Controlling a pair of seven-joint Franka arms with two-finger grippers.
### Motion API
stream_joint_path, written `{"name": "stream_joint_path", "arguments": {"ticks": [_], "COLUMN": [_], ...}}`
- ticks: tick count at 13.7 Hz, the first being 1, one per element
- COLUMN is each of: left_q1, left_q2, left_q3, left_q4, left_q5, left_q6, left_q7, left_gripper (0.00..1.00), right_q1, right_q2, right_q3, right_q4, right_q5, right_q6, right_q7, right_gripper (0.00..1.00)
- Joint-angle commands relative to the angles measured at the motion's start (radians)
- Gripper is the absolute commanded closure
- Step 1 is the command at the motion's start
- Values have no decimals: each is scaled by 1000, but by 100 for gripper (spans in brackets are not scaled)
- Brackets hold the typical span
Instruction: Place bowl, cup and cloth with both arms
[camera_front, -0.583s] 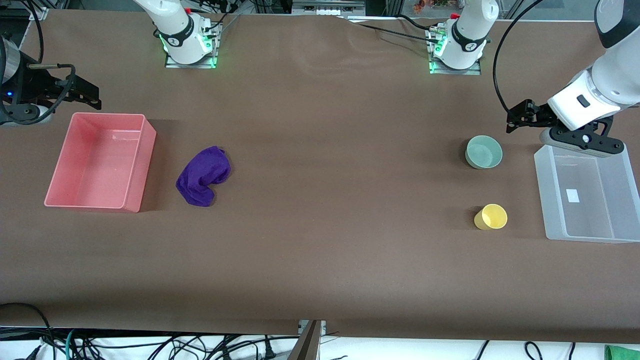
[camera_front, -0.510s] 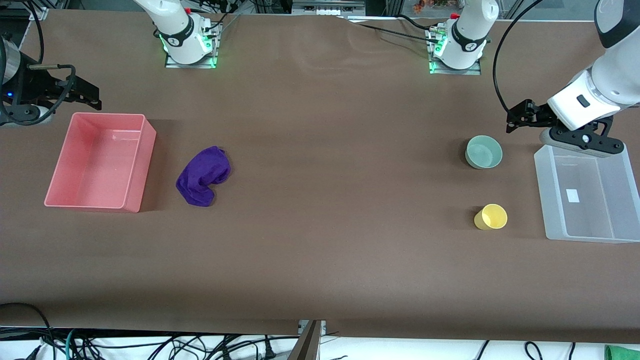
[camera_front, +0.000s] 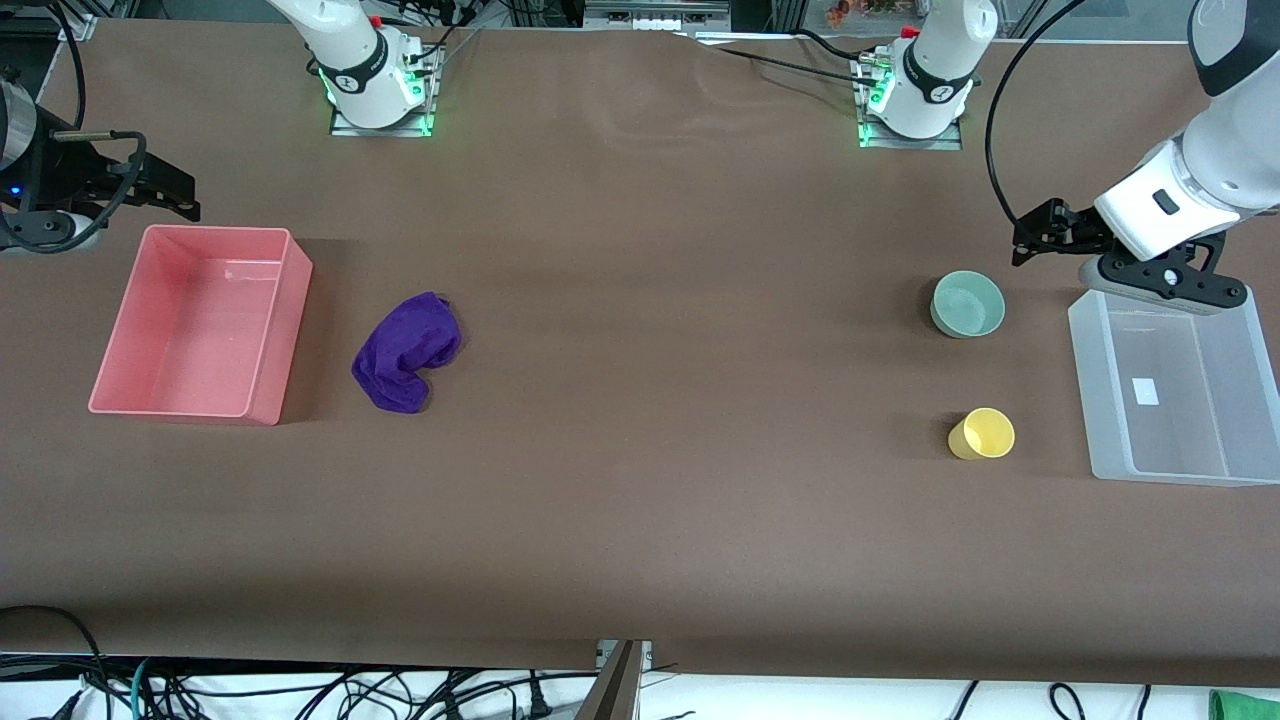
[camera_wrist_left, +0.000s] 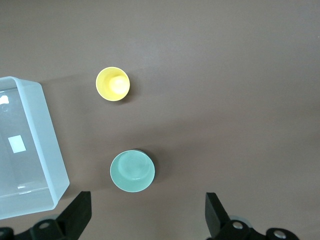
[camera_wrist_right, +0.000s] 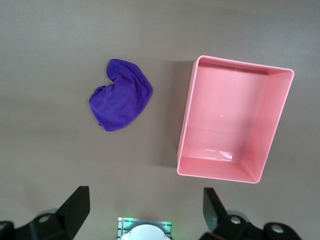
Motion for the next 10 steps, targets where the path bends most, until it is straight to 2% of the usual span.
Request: {"name": "stream_joint_path", "arguments": {"ticks": [1, 4, 7, 8, 10], "left_q1": [2, 2, 13, 21, 33], "left_q2": [11, 13, 8, 2, -42], "left_q3": [0, 5, 7, 5, 0], "left_q4": [31, 27, 12, -11, -134], "left_q5": [1, 1, 3, 4, 41], "left_q6": [-28, -117, -141, -143, -91], "left_q7": [-11, -14, 0, 3, 50], "left_gripper": [0, 0, 0, 0, 0], "right_q1": [-18, -19, -21, -19, -19], "right_q2": [9, 10, 13, 21, 50], "right_q3": [9, 9, 9, 9, 10], "right_q4": [22, 22, 13, 10, -43], "right_q5": [16, 10, 11, 8, 2], "right_q6": [-5, 4, 3, 1, 30], "right_q7": [-11, -17, -15, -15, -14], "right_gripper": [0, 0, 0, 0, 0]}}
